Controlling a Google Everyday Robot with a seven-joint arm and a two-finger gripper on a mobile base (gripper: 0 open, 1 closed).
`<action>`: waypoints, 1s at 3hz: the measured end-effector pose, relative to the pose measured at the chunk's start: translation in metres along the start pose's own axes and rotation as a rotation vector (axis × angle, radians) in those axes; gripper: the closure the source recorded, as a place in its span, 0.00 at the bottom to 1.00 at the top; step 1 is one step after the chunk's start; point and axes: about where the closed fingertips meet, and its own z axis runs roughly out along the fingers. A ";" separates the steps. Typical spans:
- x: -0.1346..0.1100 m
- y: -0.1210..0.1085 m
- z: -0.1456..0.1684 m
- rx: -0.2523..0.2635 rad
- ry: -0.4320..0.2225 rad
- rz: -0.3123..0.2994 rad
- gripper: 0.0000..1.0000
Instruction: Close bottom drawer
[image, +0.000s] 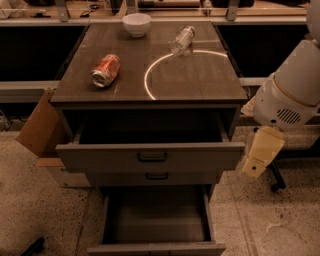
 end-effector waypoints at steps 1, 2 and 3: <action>-0.001 0.003 0.010 -0.007 -0.009 0.002 0.00; -0.007 0.019 0.046 -0.004 -0.006 0.011 0.00; -0.013 0.044 0.120 -0.081 0.003 0.013 0.00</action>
Offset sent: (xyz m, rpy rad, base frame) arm -0.0341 0.0570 -0.1227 -0.0049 0.0559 -0.0141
